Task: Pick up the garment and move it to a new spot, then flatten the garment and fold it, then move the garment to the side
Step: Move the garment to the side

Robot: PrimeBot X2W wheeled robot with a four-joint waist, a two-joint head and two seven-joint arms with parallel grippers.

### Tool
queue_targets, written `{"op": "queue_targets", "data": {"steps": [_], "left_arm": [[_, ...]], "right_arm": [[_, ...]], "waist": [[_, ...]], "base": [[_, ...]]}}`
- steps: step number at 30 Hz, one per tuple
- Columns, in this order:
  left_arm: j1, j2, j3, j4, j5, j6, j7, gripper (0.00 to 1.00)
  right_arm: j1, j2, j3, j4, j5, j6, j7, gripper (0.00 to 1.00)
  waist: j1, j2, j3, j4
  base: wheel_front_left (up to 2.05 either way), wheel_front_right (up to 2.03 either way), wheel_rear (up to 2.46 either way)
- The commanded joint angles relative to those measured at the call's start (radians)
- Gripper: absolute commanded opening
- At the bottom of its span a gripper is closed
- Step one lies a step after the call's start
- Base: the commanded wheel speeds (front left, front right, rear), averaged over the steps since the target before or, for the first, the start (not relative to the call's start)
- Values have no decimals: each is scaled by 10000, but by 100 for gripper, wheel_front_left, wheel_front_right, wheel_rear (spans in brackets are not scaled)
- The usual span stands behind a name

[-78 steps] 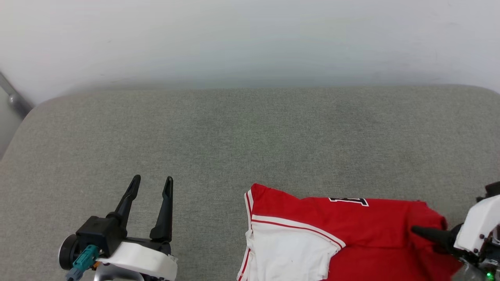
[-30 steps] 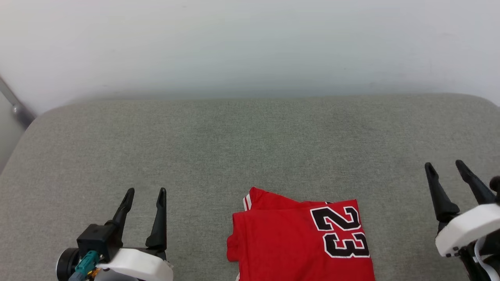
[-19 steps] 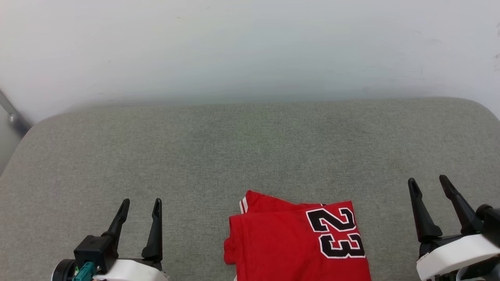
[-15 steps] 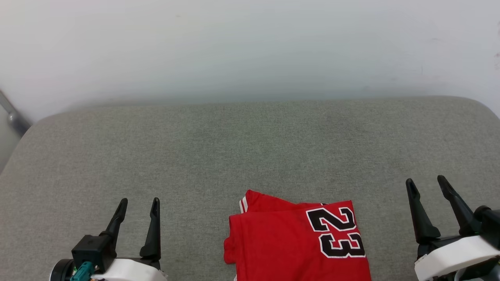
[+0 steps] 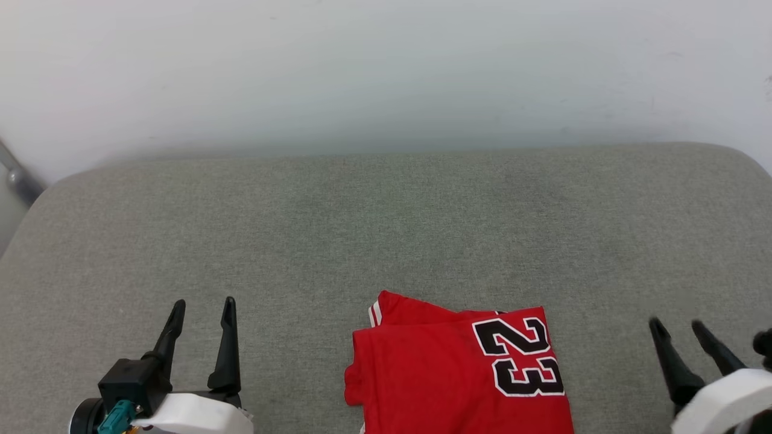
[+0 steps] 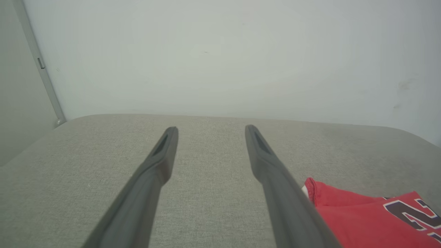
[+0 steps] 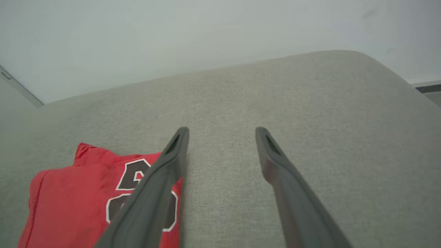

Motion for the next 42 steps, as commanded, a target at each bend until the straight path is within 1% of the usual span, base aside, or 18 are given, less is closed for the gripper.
{"op": "queue_targets", "data": {"steps": [1, 4, 5, 6, 7, 8, 9, 12, 14, 18, 20, 22, 26, 30, 31, 33, 38, 42], "left_arm": [[-49, -49, 91, -35, 79, 19, -63, 100], [-109, -177, 218, -98, 163, -17, -65, 100], [-109, -177, 218, -98, 163, -17, -65, 100], [-134, -270, 308, -139, 231, -63, -66, 100], [-152, -321, 334, -149, 276, -112, -63, 100], [-152, -321, 334, -149, 276, -112, -63, 100], [-181, -383, 334, -151, 293, -146, -57, 100], [-280, -577, 379, -122, 422, -314, -58, 100], [-381, -694, 407, -65, 522, -439, -58, 100], [-643, -957, 453, 19, 661, -691, -59, 100], [-777, -1095, 476, 89, 741, -821, -57, 100], [-915, -1215, 503, 156, 820, -953, -58, 100], [-1112, -1398, 596, 322, 962, -1203, -58, 100], [-1187, -1504, 708, 489, 1084, -1369, -60, 100], [-1178, -1538, 726, 538, 1124, -1408, -58, 100], [-1083, -1560, 818, 612, 1165, -1450, -60, 100], [-913, -1571, 984, 733, 1324, -1557, -58, 100], [-772, -1508, 1088, 714, 1434, -1607, -58, 100]], "right_arm": [[65, -412, -344, 466, 559, -4, 855, 100], [-56, -833, -1020, 1162, 1103, -3, 2188, 100], [-56, -833, -1020, 1162, 1103, -3, 2188, 100], [-192, -1111, -1360, 1481, 1523, -4, 3089, 100], [-218, -1253, -1493, 1670, 1648, -4, 3618, 100], [-218, -1253, -1493, 1670, 1648, -4, 3618, 100], [-323, -1309, -1630, 1782, 1859, -4, 4048, 100], [-677, -1116, -1923, 2298, 2594, -4, 5520, 100], [-910, -802, -2076, 2599, 3034, -4, 6478, 100], [-1406, -265, -2001, 2865, 3577, -4, 7949, 100], [-1715, 170, -2015, 3074, 4014, -4, 8385, 100], [-2065, 437, -2064, 3336, 4391, -4, 8636, 100], [-2538, 805, -2153, 4188, 5127, -7, 8974, 100], [-2618, 992, -1925, 4991, 5364, -13, 9116, 100], [-2592, 1021, -1860, 5140, 5425, -13, 9168, 75], [-2609, 1060, -1685, 5241, 5540, -13, 9176, 2], [-2840, 884, -1066, 4616, 5443, -4, 8852, 0], [-2844, 235, 67, 3818, 4491, -4, 8227, 0]], "waist": [[1, 0, 8, 29], [1, 0, 45, 190], [1, 0, 45, 190], [1, 0, 124, 325], [1, 0, 175, 399], [1, 0, 175, 399], [1, 0, 260, 484], [1, 0, 461, 704], [1, 0, 596, 872], [1, 0, 1068, 1222], [1, 0, 1262, 1390], [1, 0, 1453, 1546], [1, 0, 1677, 1797], [1, 0, 1700, 1931], [1, 0, 1667, 1944], [1, 0, 1583, 1911], [1, 0, 1282, 1585], [1, 0, 969, 1112]], "base": [[0, 0, 0], [0, 0, 0], [0, 0, 0], [0, 0, 0], [0, 0, 0], [0, 0, 0], [0, 0, 0], [0, 0, 0], [0, 0, 0], [0, 0, 0], [0, 0, 0], [0, 0, 0], [0, 0, 0], [0, 0, 0], [0, 0, 0], [0, 0, 0], [0, 0, 0], [0, 0, 0]]}}
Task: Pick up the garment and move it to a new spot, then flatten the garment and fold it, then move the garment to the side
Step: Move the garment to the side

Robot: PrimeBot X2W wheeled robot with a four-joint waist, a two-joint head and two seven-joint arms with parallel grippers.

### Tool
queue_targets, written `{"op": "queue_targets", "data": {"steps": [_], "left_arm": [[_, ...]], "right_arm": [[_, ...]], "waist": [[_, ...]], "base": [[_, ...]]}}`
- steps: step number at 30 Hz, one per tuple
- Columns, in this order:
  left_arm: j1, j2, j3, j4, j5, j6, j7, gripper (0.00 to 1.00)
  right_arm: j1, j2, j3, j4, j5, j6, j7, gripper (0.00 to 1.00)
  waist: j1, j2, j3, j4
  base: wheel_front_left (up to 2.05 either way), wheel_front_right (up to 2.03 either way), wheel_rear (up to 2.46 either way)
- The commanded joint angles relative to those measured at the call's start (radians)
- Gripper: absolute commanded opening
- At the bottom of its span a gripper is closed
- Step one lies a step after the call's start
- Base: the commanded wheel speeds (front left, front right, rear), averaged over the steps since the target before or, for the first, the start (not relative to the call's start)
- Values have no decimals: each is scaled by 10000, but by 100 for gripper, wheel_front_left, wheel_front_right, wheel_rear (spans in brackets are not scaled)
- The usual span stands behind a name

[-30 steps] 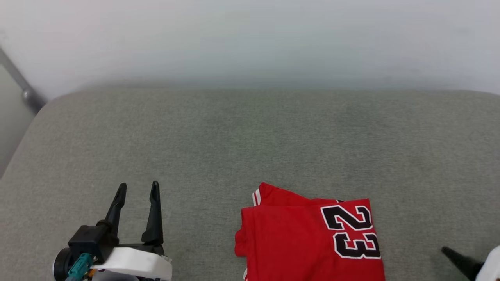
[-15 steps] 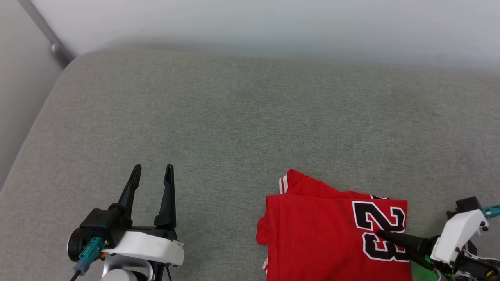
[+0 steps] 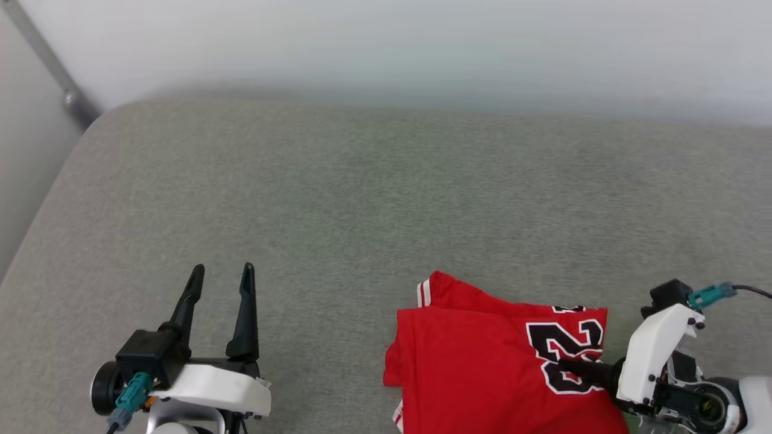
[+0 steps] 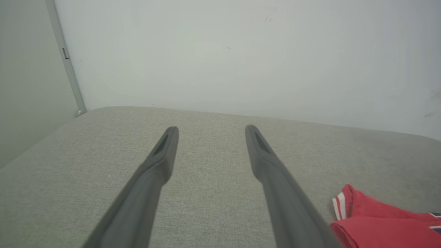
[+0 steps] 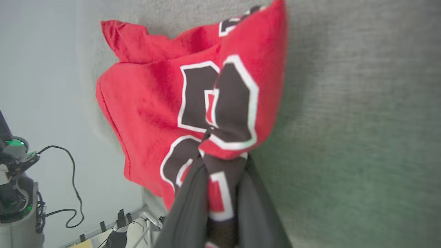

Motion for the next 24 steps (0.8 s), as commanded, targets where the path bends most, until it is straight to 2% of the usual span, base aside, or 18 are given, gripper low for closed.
{"op": "queue_targets", "data": {"steps": [1, 6, 13, 18, 24], "left_arm": [[149, 46, 55, -28, 68, -17, -43, 100], [360, 88, 171, -161, 147, -6, -43, 100], [165, 183, 96, -472, 287, -83, -38, 100], [-363, 450, 99, -904, 437, -160, 126, 100], [-1496, 939, 12, -1656, 753, -413, 587, 100]], "right_arm": [[28, -236, 316, -170, -340, -4, -283, 0], [-232, -1028, 1267, -344, -1688, -6, -868, 0], [-1022, -1899, 1586, 45, -2885, -6, -1581, 0], [-1976, -2316, 1753, 546, -3403, -4, -2391, 0], [-3172, -2756, 1247, 1314, -4201, -7, -3732, 0]], "waist": [[-1, 0, -315, -438], [-1, 0, -533, -1442], [-1, 0, -29, -3010], [-1, 0, 1139, -4079], [-1, 0, 2893, -4613]], "base": [[0, 0, 0], [0, 0, 0], [0, 0, 0], [0, 0, 0], [0, 0, 0]]}}
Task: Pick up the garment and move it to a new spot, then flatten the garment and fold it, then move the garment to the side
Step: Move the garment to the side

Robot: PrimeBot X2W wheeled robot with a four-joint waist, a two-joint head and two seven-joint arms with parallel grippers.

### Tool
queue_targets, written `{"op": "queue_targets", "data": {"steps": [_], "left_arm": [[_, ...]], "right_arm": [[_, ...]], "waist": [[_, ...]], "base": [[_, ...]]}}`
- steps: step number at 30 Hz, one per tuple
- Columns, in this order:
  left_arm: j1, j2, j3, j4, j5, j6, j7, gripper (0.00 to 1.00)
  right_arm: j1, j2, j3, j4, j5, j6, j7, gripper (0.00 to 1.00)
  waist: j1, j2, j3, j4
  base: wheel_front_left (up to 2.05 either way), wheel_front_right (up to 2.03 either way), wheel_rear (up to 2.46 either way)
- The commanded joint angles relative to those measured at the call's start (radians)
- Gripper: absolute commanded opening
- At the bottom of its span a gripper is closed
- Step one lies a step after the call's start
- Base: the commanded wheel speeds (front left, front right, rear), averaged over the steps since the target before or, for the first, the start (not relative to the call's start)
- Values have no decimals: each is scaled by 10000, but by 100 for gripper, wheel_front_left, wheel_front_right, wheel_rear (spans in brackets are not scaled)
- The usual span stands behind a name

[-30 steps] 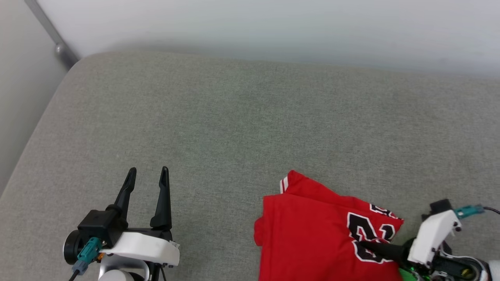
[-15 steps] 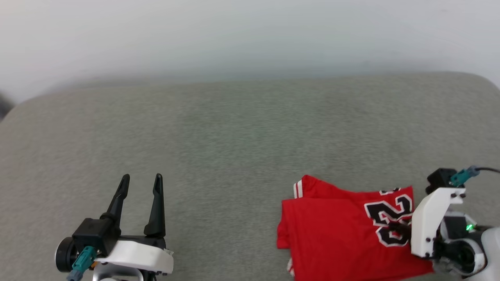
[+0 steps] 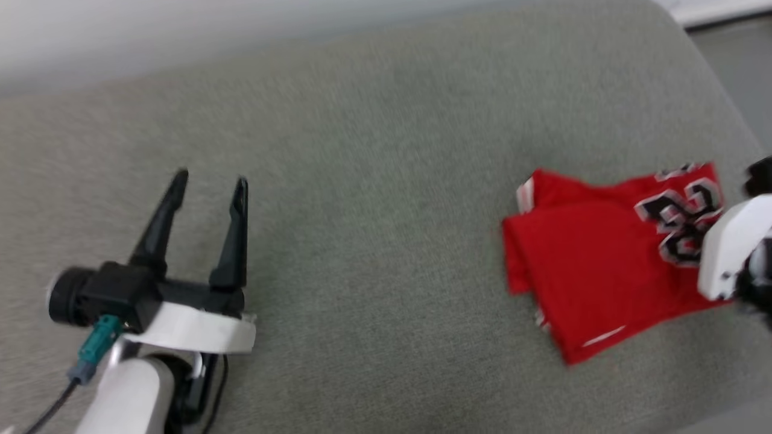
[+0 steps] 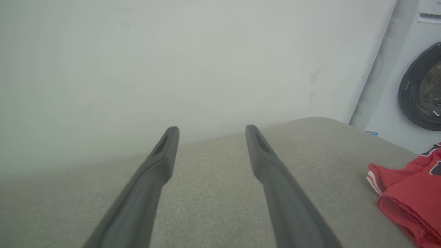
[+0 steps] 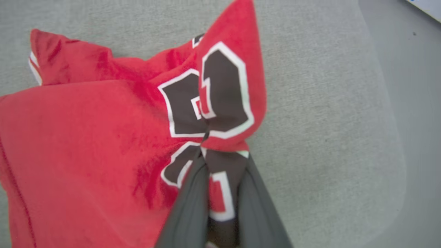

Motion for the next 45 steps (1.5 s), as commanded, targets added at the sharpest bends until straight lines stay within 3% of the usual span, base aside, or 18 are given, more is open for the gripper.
{"op": "queue_targets", "data": {"steps": [1, 9, 15, 17, 24, 31, 37, 45], "left_arm": [[-489, 199, -15, -279, 141, -101, 148, 100], [-2222, 680, -430, -1045, 596, -673, 846, 100], [-2904, 746, -558, -1270, 684, -842, 981, 100], [-2960, 729, -595, -1247, 671, -852, 967, 100], [-2675, 715, -564, -926, 564, -744, 771, 100], [-1845, 315, -598, -63, 207, -541, 187, 100], [-843, 5, -494, 587, -85, -179, -118, 100], [546, -337, -238, 1238, -519, 360, -243, 100]], "right_arm": [[-572, -236, -316, 186, -304, -13, -413, 0], [-1971, -947, -2184, 847, -1798, -13, -1766, 0], [-2639, -731, -3484, 1011, -2702, -13, -2928, 3], [-2704, -548, -3657, 1172, -3092, -13, -3373, 100], [-2751, -240, -4117, 1819, -3905, -13, -4421, 100], [-1761, -500, -4134, 1964, -4130, -11, -5495, 100], [-376, -439, -3555, 1194, -3556, -13, -5899, 100], [1908, 544, -2705, -796, -2842, -11, -6198, 100]], "waist": [[-1, -1, 1642, -757], [-1, -1, 3358, -577], [-1, -1, 4087, -357], [-1, -1, 4186, -290], [-1, -1, 3916, -153], [-1, -1, 2323, 195], [-1, -1, 688, 550], [-1, -1, -992, 1375]], "base": [[0, 0, 0], [0, 0, 0], [0, 0, 0], [0, 0, 0], [0, 0, 0], [0, 0, 0], [0, 0, 0], [0, 0, 0]]}}
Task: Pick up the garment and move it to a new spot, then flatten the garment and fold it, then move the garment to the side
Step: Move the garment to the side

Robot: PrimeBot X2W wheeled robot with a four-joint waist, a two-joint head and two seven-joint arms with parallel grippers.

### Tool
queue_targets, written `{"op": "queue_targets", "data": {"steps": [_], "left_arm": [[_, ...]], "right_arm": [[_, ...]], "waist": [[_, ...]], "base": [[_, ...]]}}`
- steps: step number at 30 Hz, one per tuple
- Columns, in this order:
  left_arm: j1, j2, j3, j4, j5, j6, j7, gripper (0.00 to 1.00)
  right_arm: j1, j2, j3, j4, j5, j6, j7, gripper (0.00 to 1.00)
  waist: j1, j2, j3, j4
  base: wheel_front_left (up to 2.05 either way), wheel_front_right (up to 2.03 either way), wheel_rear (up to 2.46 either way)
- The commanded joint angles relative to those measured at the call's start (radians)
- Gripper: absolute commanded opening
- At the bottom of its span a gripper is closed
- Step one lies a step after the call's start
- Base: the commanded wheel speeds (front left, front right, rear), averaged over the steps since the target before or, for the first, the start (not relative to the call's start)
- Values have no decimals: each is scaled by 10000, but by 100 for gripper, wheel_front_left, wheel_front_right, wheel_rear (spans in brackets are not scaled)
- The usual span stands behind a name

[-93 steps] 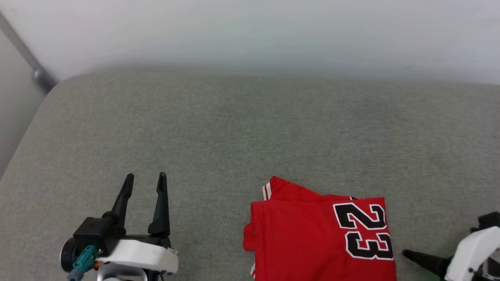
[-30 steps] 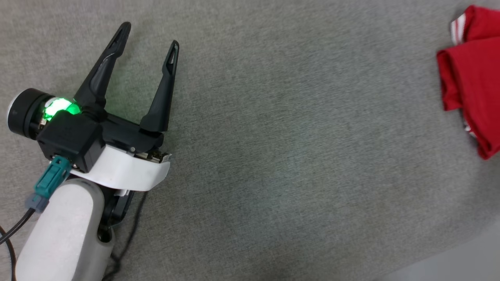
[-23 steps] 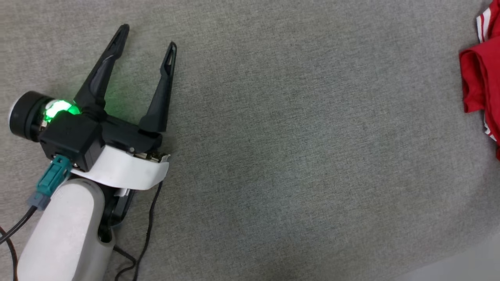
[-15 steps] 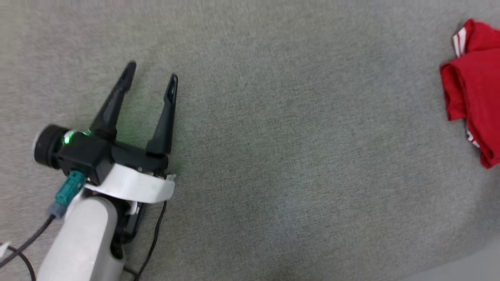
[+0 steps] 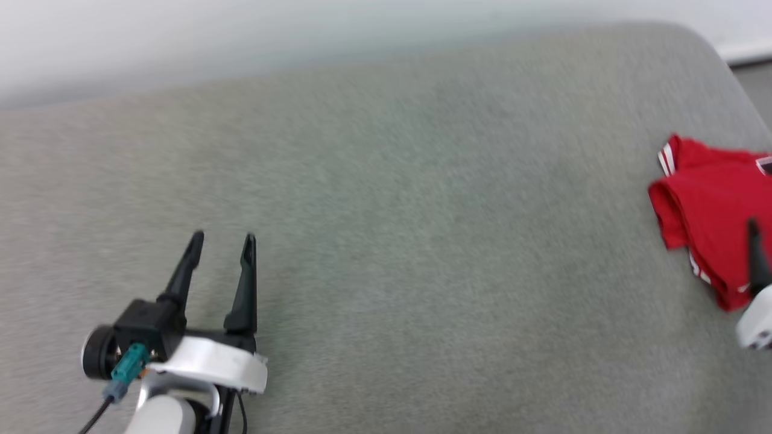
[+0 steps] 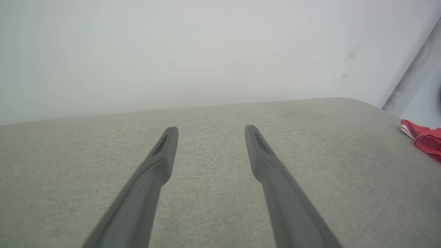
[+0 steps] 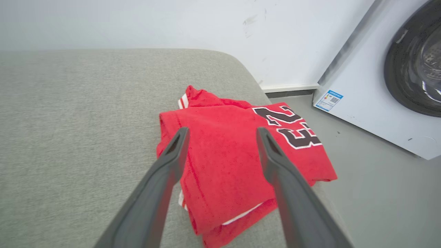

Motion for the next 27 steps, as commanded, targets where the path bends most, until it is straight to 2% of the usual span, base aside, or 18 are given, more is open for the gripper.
{"op": "queue_targets", "data": {"steps": [1, 11, 20, 27], "left_arm": [[238, -58, 55, 72, -75, 78, -56, 100], [850, -79, 186, 685, -188, 139, -199, 100], [1723, 5, 224, 761, -88, 275, -272, 100], [1929, -112, 179, 888, -119, 260, -295, 100]], "right_arm": [[380, 221, 137, -323, 80, -11, -80, 100], [2276, 1717, 1269, -2906, 105, -11, -809, 100], [4150, 2329, 1790, -4790, -127, -11, -454, 100], [4551, 2468, 1948, -5186, -91, -11, -102, 100]], "waist": [[2, 0, -863, 732], [2, 0, -1870, 1897], [2, 0, -2666, 1982], [2, 0, -2825, 1924]], "base": [[0, 0, 0], [0, 0, 0], [0, 0, 0], [0, 0, 0]]}}
